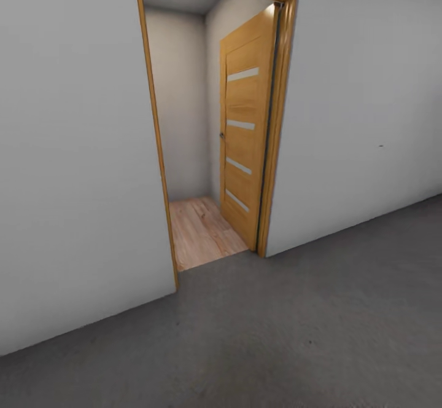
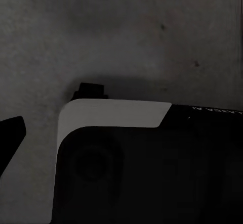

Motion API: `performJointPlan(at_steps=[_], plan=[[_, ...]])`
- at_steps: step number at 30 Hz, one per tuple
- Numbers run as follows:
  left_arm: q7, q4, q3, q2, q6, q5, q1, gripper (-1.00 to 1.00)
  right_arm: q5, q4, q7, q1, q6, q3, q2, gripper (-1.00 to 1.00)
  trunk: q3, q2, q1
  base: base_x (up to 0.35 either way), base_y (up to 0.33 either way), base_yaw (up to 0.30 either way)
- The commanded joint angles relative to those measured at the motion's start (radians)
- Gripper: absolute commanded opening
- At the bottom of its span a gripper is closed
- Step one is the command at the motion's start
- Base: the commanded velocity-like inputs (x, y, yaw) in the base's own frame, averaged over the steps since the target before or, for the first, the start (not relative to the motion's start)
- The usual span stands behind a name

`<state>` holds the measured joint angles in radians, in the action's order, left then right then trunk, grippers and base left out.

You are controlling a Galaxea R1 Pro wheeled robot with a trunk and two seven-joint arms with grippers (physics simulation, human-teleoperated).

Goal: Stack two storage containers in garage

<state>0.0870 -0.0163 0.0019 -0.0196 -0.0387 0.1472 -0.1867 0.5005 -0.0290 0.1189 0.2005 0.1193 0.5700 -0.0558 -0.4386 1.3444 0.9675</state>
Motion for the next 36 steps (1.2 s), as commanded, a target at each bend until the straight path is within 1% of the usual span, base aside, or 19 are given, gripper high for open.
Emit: performJointPlan(at_steps=[1,13,15,22,36], plan=[[0.005,0.001,0.0,0.0,-0.003,0.009,0.0,1.0,0.009,-0.003,0.001,0.001,0.005,0.008,-0.001,1.0,-0.001,0.001,0.0,0.0,0.0,-0.287],[0.005,0.001,0.001,0.001,-0.001,0.009,0.0,1.0,0.009,-0.003,0.001,0.001,0.005,0.008,-0.001,1.0,-0.001,0.001,0.0,0.0,0.0,-0.286],[0.005,0.001,-0.002,0.001,-0.002,0.005,0.0,1.0,0.006,-0.002,0.001,0.001,0.005,0.009,-0.001,1.0,-0.001,0.001,0.0,0.03,0.0,-0.164],[0.004,0.001,-0.007,0.001,-0.001,-0.002,0.0,1.0,-0.001,-0.002,0.001,0.001,0.004,0.01,-0.001,1.0,-0.001,0.001,0.0,0.255,0.0,-0.032],[0.004,0.001,-0.008,0.001,-0.001,-0.002,0.0,1.0,-0.005,-0.002,0.001,0.001,-0.001,0.01,-0.001,1.0,-0.001,0.001,0.0,0.318,0.0,-0.001]])
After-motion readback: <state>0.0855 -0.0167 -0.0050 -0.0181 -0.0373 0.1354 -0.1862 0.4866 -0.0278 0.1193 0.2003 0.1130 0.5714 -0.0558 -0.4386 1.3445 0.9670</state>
